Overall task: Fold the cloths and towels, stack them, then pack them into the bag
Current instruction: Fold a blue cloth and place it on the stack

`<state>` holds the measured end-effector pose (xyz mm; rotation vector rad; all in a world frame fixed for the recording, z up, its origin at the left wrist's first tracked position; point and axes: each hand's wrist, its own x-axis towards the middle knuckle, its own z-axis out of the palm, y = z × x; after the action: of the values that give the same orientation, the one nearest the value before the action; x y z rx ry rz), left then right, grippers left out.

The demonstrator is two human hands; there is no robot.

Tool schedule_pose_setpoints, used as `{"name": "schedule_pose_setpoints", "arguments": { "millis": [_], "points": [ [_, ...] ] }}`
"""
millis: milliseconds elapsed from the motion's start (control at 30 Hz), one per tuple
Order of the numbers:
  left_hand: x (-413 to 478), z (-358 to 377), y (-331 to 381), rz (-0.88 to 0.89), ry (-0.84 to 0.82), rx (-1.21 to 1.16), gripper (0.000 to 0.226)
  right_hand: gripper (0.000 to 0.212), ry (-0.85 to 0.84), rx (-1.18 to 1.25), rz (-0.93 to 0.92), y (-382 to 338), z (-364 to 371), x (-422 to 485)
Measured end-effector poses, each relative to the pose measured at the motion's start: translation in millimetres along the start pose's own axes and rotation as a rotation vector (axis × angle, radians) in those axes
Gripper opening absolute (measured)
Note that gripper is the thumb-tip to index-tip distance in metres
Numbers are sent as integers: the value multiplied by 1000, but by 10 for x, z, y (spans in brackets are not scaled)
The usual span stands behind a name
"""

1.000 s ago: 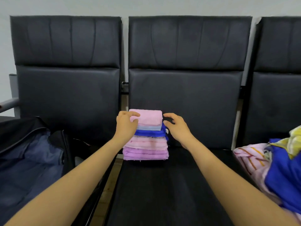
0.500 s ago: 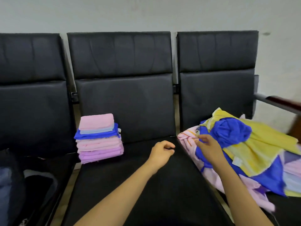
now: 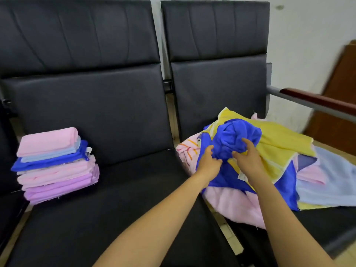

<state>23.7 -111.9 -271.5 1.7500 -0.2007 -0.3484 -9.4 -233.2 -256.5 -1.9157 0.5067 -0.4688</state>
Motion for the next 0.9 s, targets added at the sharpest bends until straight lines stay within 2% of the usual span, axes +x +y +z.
{"name": "schedule_pose_setpoints", "arguments": {
  "millis": [67,133,200,267,333,400,467,600,733,800,867,900],
  "points": [
    [162,76,-11,-32,-7,-62,67,43,5,25,12,61,11,60],
    [286,134,-35,-41,21,-75,62,32,61,45,16,103,15,96],
    [343,172,-39,-26,114,-92,43,19,156,103,-42,67,4,96],
    [309,166,9,14,143,-156,11,5,253,251,-83,-11,-12,92],
    [201,101,92,16,116,-357,3,15,306,410,-78,-112,-27,66],
    [17,-19,236,-9,55,-679,13,22,270,567,-63,-232,-24,4],
    [-176,-199,354,-5,4,-888,18,23,133,631,-69,-365,25,-82],
    [-565,-730,499,134,50,-887,19,15,-259,580,-100,-675,206,-355],
    [-969,-1408,549,165,164,-693,25,11,-579,189,-307,-877,420,-711],
    [-1227,-1672,545,106,179,-569,22,23,-737,79,-382,-912,568,-952],
    [-1502,-1876,497,100,168,-421,11,44,-843,92,-344,-949,722,-1214],
    [-1623,-1964,441,106,185,-336,5,44,-868,83,-345,-977,801,-1344]
  ]
}}
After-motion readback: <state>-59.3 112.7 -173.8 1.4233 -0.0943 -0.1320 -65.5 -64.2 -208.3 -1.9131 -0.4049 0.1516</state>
